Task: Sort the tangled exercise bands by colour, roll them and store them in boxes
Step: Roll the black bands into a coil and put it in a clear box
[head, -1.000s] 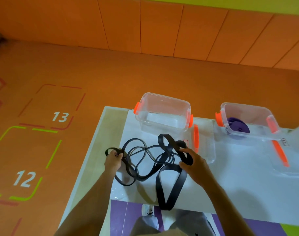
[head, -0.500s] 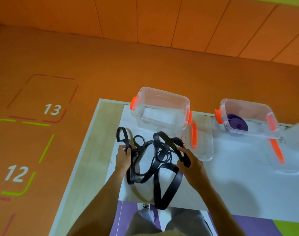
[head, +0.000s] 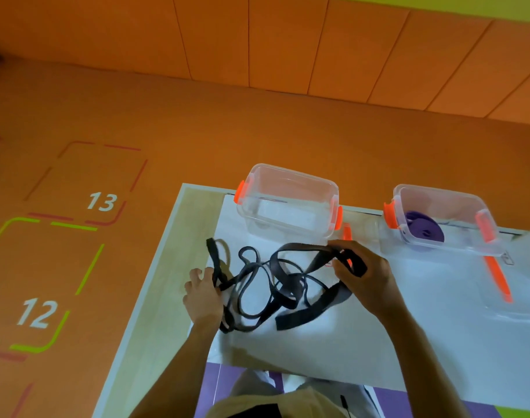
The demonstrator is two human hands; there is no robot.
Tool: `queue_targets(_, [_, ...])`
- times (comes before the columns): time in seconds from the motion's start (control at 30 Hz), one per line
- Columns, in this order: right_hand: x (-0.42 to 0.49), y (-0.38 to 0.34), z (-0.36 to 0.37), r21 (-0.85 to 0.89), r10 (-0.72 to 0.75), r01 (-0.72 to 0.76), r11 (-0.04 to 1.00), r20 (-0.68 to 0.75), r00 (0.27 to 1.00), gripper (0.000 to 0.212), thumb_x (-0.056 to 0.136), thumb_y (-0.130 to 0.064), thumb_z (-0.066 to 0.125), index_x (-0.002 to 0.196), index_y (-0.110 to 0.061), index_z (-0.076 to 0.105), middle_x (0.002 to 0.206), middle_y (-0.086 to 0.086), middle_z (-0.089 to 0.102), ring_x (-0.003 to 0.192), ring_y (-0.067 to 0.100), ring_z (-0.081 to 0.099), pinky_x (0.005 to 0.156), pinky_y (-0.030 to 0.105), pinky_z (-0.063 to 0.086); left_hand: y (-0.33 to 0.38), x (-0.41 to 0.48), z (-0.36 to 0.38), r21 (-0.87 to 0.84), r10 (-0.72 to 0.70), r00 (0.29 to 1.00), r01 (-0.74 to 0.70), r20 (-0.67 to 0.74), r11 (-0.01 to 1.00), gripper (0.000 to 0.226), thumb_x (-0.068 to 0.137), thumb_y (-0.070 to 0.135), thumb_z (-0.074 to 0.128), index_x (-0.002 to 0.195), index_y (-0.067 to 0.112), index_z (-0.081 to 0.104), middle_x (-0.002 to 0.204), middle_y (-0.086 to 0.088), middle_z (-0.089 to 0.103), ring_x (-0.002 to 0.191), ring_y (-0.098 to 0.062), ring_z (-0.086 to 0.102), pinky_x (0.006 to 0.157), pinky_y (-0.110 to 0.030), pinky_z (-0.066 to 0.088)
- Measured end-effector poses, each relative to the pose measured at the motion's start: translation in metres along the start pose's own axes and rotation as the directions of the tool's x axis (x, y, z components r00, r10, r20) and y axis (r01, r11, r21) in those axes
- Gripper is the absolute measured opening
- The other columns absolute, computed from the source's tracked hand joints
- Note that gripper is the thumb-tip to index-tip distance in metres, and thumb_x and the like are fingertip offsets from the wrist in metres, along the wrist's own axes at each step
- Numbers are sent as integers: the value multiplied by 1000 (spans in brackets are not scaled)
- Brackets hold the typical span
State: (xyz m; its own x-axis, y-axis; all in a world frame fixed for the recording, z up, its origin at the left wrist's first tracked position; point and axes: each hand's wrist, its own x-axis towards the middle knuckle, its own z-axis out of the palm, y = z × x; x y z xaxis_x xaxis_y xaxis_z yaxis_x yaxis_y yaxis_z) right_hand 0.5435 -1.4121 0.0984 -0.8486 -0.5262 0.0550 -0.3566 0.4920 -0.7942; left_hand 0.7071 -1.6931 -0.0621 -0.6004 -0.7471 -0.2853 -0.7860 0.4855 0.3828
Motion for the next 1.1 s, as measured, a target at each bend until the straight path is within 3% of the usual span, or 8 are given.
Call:
queue_targets(0.13, [6,-5,-11,-3,-17,17,1000,-25,1000,32,95,-5,71,119,-26,71,94,-19,71,80,-7,67,67,6,51,-15,-16,2,-33,32,990,-28,140,999,64,103,8,50,157,38,34,129,-8,52,105,-37,65,86,-49,57])
queue_targets(0.27, [5,-13,-22,3,-51,51,999,-70,996,31,95,-5,70,118,-26,72,94,-16,72,80,-3,66,67,5,48,-16,-23,4,-49,123,973,-115,195,992,81,104,1,44,168,37,13,141,-13,50,121,-41,57,99,-48,52])
queue_targets(0.43, [-5,-29,-43,14,-107,111,994,-166,980,32,91,-12,68,109,-38,73,87,-28,70,72,-1,63,63,3,42,11,-23,1,-258,232,940,-166,250,952,72,102,-2,54,166,20,29,140,-18,47,122,-40,61,105,-43,48])
queue_targets(0.57, [-8,-39,-56,24,-144,152,988,-208,967,34,88,-16,65,108,-43,71,89,-23,71,69,2,62,61,3,41,27,-25,4,-334,282,912,-177,298,926,73,96,-9,61,161,13,37,151,-18,41,133,-35,57,110,-37,48])
queue_targets(0.67, [-11,-36,-51,21,-137,142,990,-157,978,32,91,-10,69,109,-36,73,85,-25,69,69,-1,61,60,2,40,26,-28,6,-343,303,892,-184,334,921,75,92,-1,71,159,13,40,153,-14,40,133,-30,56,109,-38,50])
queue_targets(0.77, [-15,-28,-37,5,-115,116,993,-57,992,32,92,-6,75,113,-29,74,96,-24,73,84,0,69,68,5,49,18,-31,4,-297,295,901,-201,319,934,83,89,16,81,160,18,38,157,-7,39,141,-27,46,114,-44,45])
queue_targets(0.9, [-15,-22,-17,-21,-86,87,996,33,996,30,92,-14,77,117,-30,72,103,-32,72,97,-5,70,79,8,55,7,-34,-4,-292,294,907,-207,300,934,92,86,26,86,162,18,35,158,-6,40,146,-27,42,118,-44,41])
queue_targets(1.1, [-2,-26,-5,4,-96,96,995,84,992,29,89,-32,76,117,-38,69,100,-28,74,96,-6,71,81,8,55,15,-45,-32,-325,342,914,-262,218,908,76,94,22,76,160,21,38,163,-5,34,152,-25,33,123,-35,33])
